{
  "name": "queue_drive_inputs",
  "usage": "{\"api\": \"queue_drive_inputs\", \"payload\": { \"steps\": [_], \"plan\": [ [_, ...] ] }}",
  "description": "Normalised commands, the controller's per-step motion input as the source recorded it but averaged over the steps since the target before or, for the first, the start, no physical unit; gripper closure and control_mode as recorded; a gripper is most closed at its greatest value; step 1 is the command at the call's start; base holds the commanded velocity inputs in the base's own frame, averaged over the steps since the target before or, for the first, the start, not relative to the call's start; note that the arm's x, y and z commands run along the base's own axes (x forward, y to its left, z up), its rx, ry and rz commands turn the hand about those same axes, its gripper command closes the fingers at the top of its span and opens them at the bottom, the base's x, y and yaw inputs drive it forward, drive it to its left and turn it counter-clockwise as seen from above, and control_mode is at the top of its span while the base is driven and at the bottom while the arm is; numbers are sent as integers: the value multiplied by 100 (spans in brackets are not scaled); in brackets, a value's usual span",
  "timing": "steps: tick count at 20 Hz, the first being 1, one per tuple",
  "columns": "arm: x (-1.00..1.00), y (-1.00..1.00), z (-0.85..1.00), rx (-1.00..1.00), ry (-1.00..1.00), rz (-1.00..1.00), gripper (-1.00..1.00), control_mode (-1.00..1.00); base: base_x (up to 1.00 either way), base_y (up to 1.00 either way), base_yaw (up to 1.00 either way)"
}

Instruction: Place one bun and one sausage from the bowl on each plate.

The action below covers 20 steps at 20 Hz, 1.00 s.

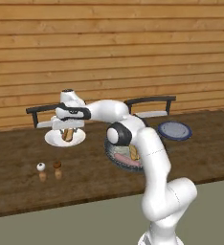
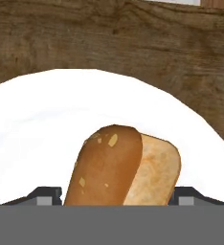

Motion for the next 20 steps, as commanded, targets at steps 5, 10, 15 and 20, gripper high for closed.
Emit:
{"api": "queue_drive_inputs", "payload": {
  "steps": [5,10,15,20],
  "plan": [
    [19,26,-37,0,0,-2,-100,-100,0,0,0],
    [-24,1,-11,0,-3,-1,-100,-100,0,0,0],
    [-26,-8,-2,0,-3,0,-100,-100,0,0,0],
    [-18,-43,14,10,-1,0,-100,-100,0,0,0]
  ]
}}
